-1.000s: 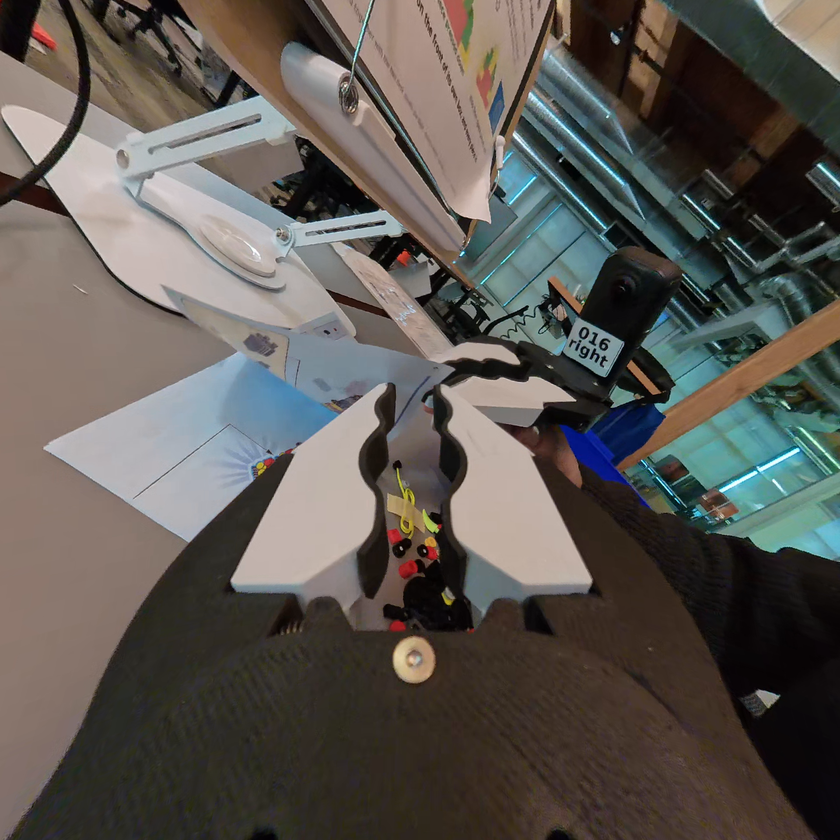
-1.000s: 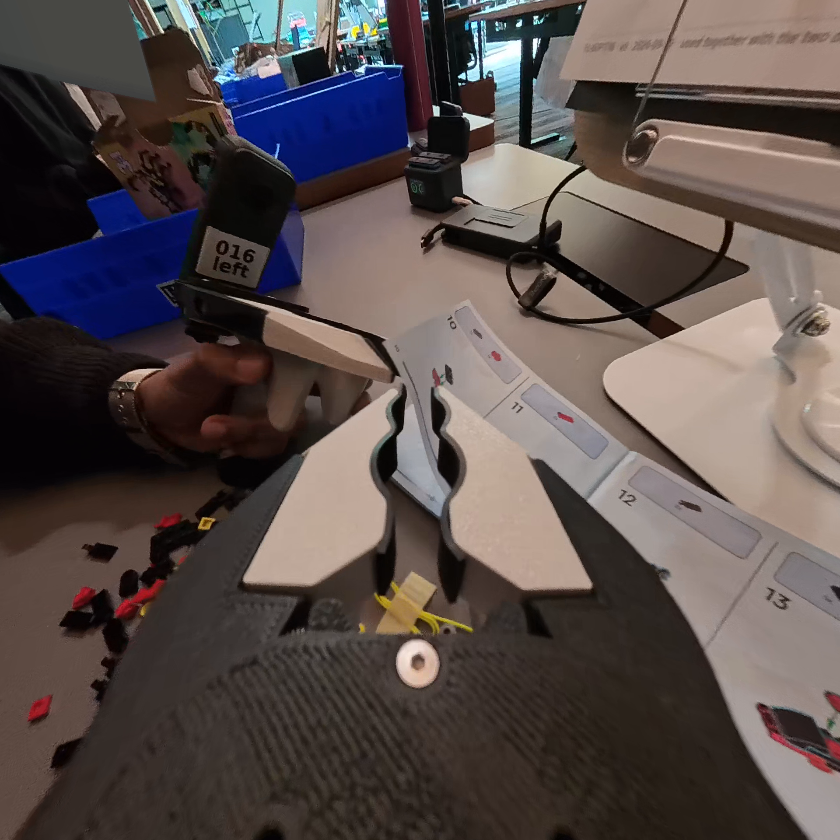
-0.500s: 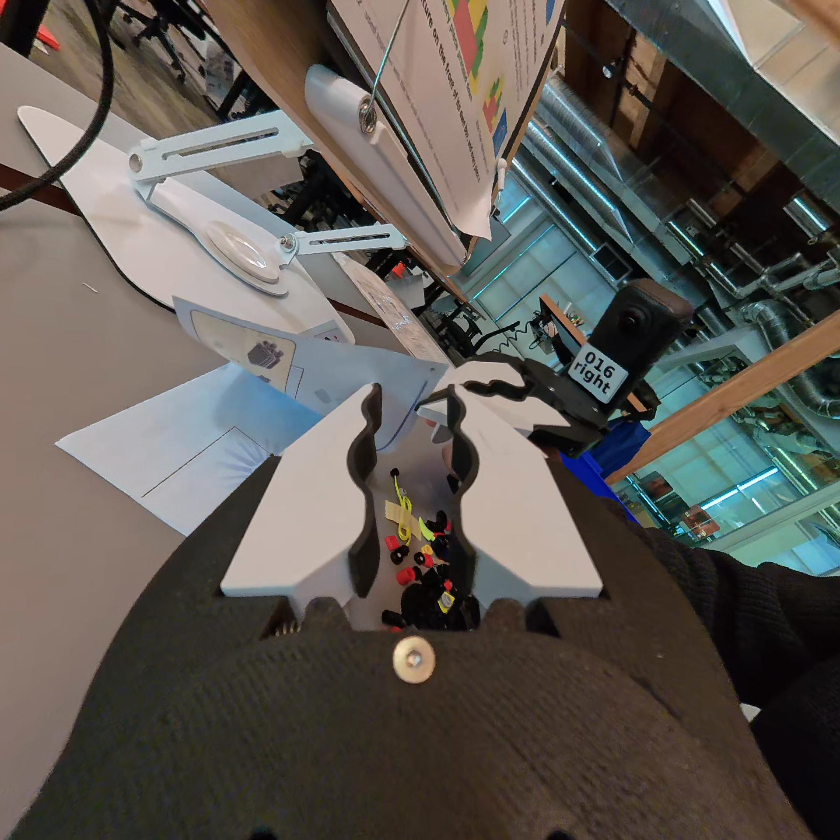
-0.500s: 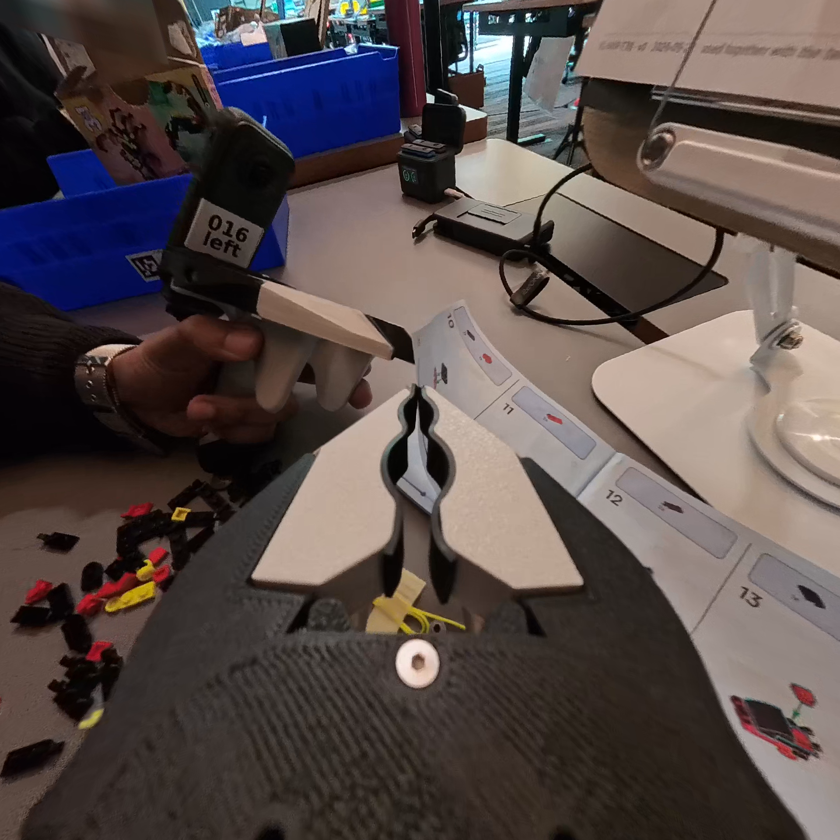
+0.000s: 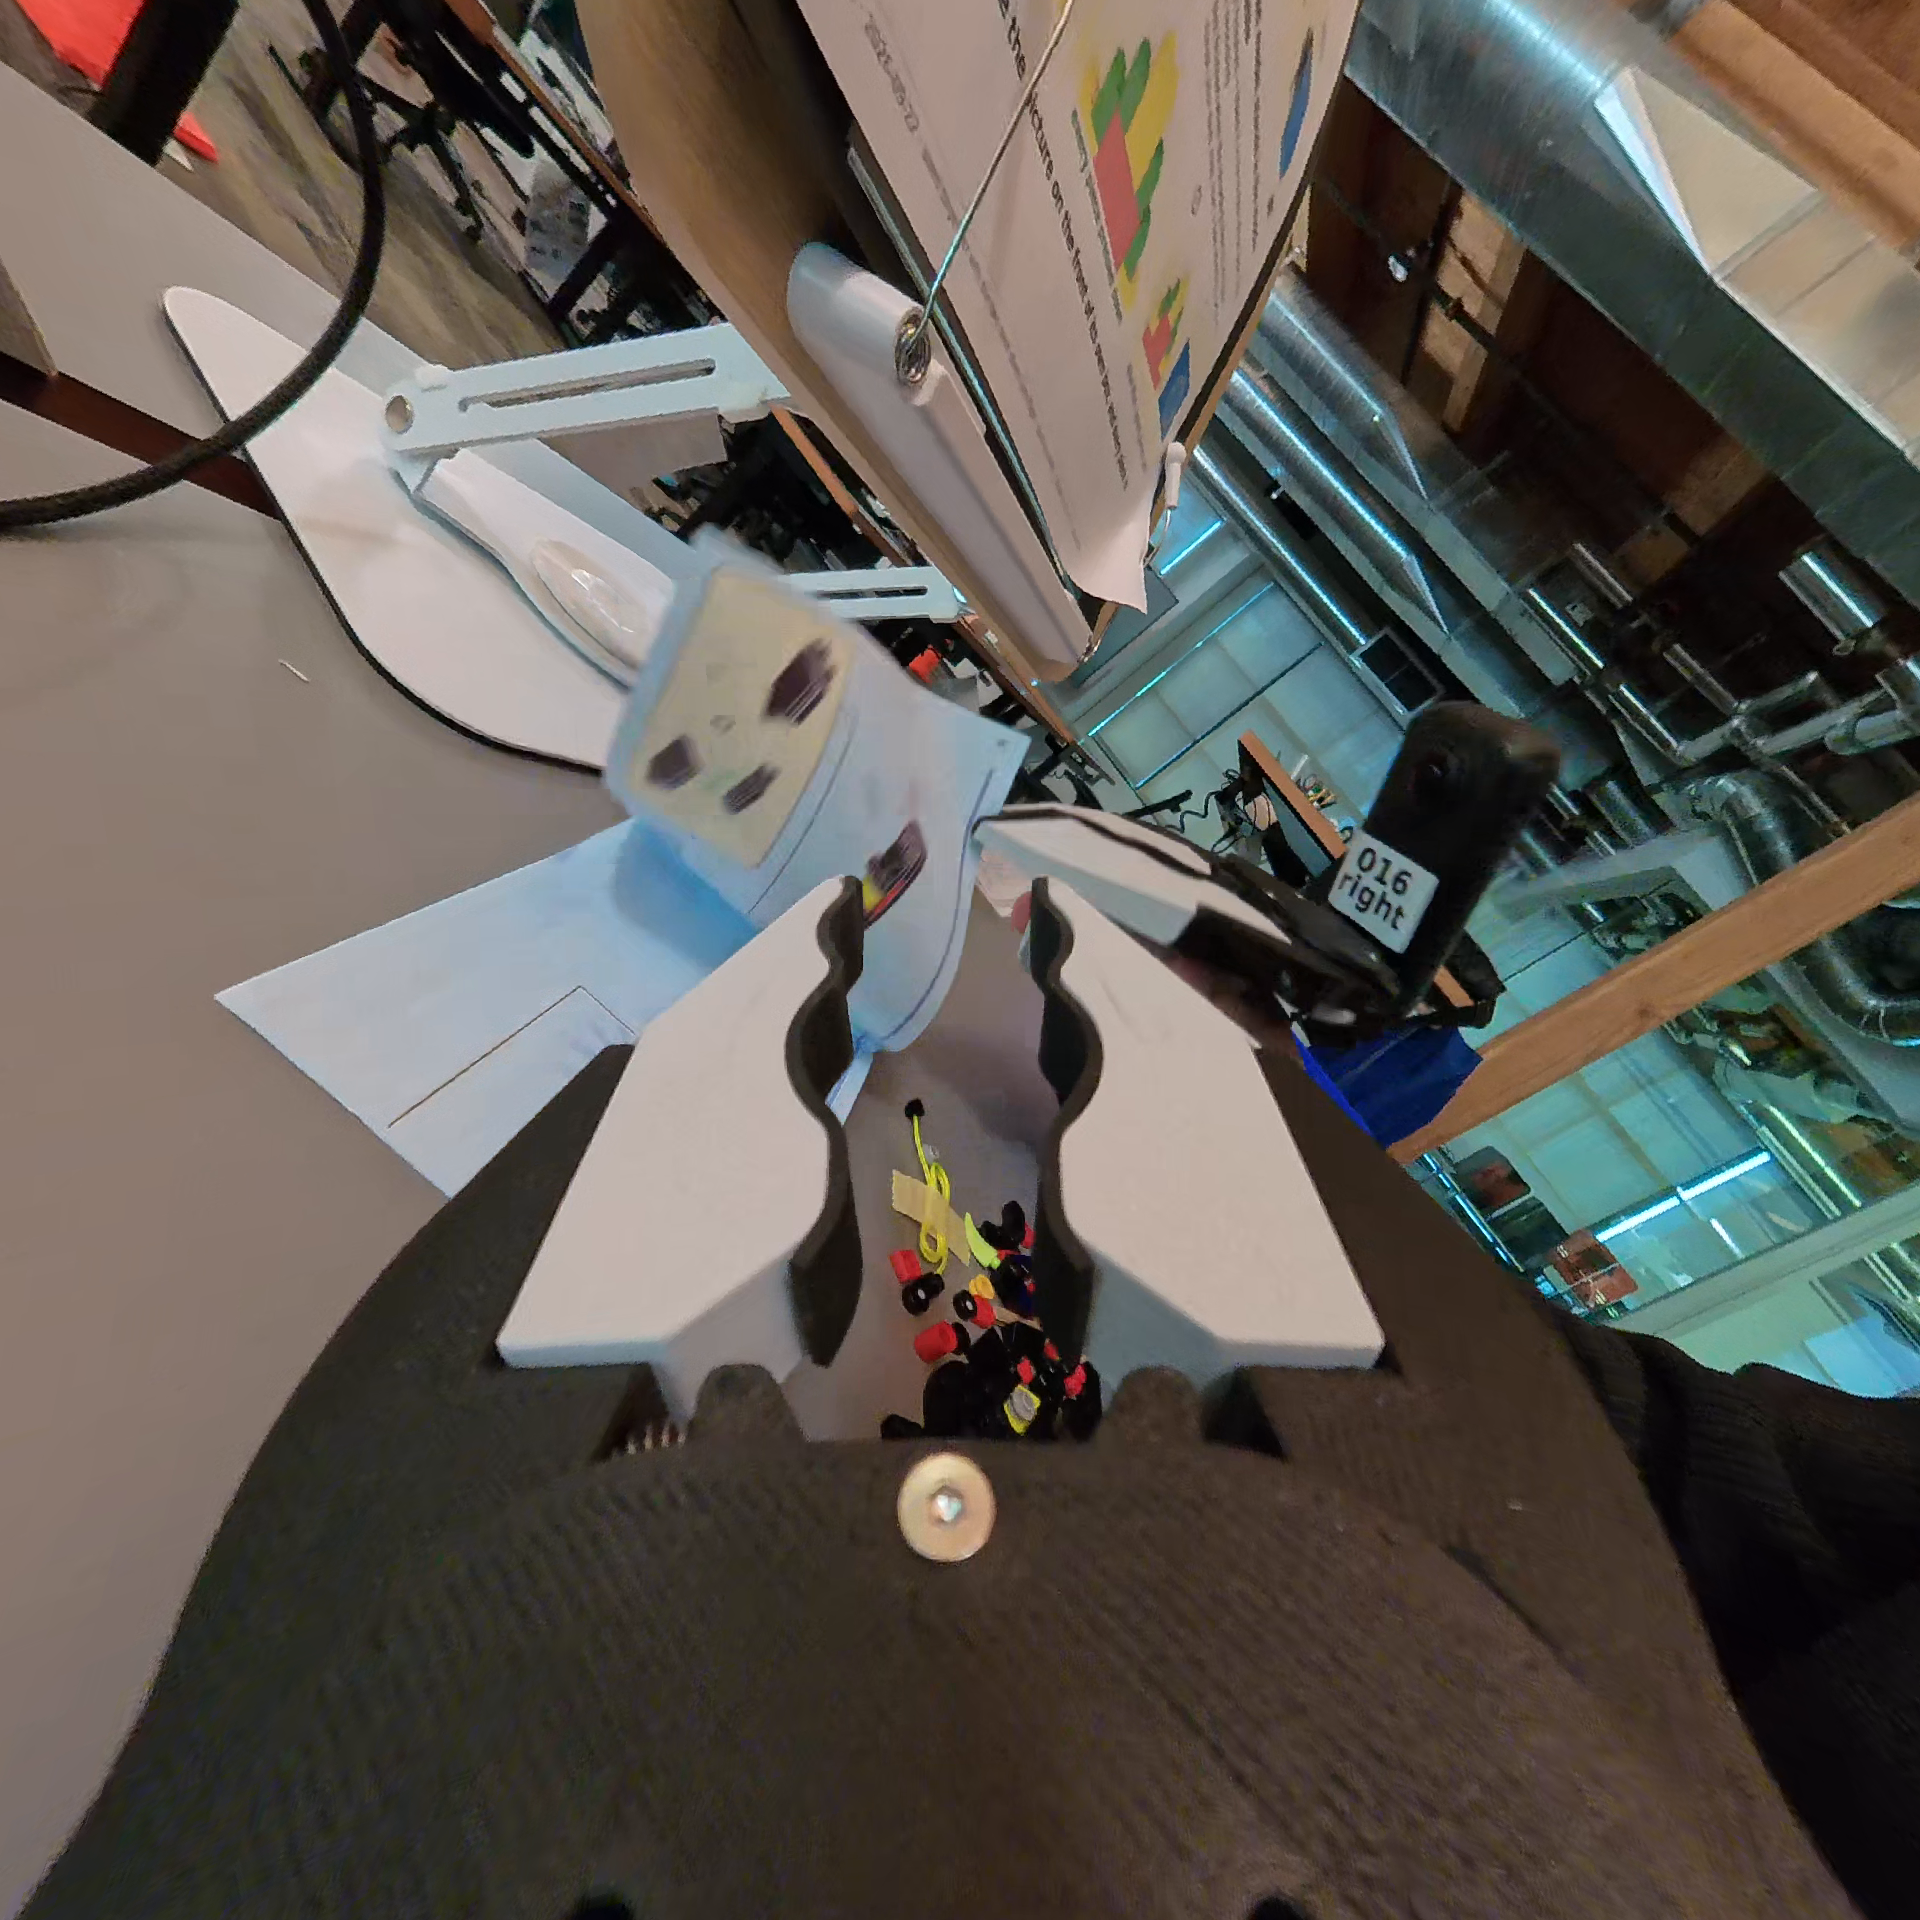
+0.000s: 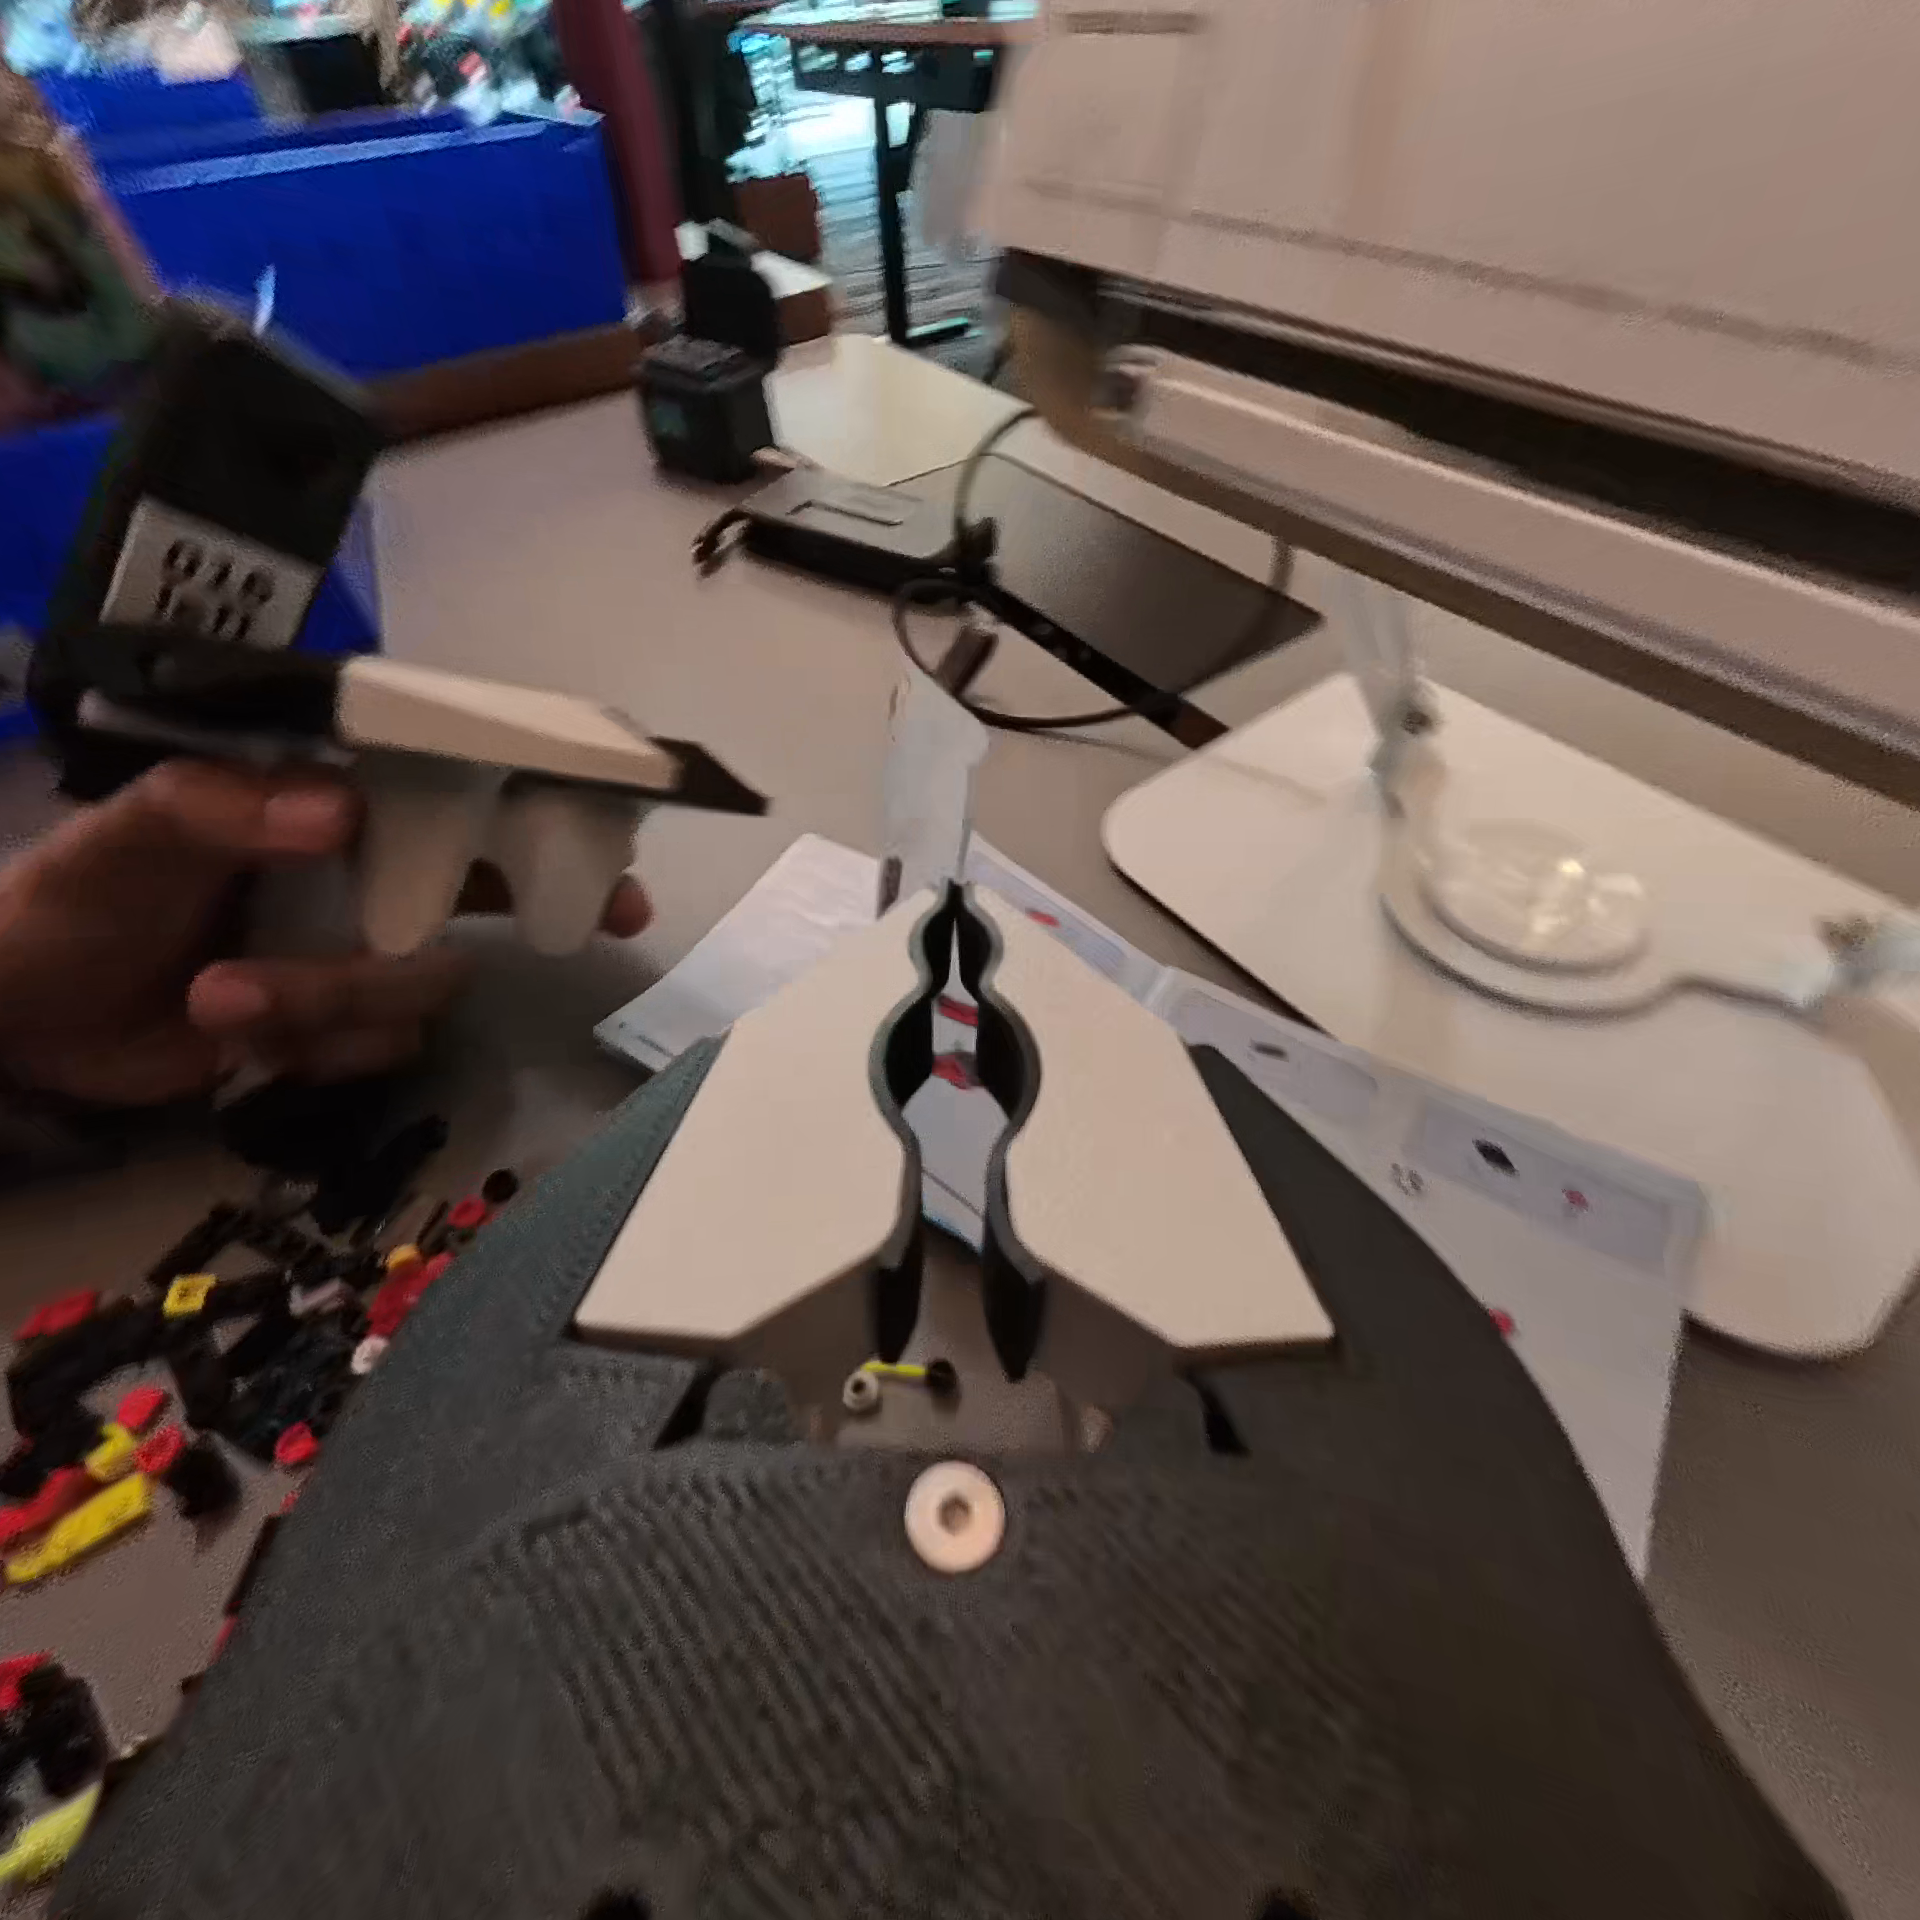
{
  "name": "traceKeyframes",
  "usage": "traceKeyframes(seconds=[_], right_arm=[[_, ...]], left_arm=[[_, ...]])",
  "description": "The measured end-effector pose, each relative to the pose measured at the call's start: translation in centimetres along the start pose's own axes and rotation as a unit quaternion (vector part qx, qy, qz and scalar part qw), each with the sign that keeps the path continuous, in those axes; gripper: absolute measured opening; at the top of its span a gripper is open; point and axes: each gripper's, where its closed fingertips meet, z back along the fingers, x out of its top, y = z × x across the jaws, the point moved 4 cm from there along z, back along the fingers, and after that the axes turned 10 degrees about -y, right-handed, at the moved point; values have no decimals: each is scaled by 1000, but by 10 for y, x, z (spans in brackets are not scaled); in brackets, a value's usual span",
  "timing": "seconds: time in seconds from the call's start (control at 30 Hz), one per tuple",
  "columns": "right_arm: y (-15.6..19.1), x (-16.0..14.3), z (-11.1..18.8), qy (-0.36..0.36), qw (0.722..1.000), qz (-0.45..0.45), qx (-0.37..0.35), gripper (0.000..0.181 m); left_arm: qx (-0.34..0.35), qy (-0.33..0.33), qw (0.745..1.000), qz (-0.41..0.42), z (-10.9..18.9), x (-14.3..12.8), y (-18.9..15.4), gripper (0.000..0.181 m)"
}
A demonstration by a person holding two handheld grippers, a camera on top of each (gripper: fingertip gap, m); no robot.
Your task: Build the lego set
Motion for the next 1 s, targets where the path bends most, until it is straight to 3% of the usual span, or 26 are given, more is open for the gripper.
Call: traceKeyframes(seconds=[0.03,0.17,0.33,1.0], right_arm=[[-12,0,7,-5,999,-33,-20,0],[-54,-8,39,-32,984,-154,-83,0],[-89,-26,66,-80,938,-317,-118,0],[-92,-33,66,-79,937,-327,-98,0]], left_arm=[[0,2,1000,1,0,0,0,29],[2,4,1000,8,-1,0,2,29],[1,-14,1000,22,2,6,5,29],[3,-12,999,29,1,8,7,28]])
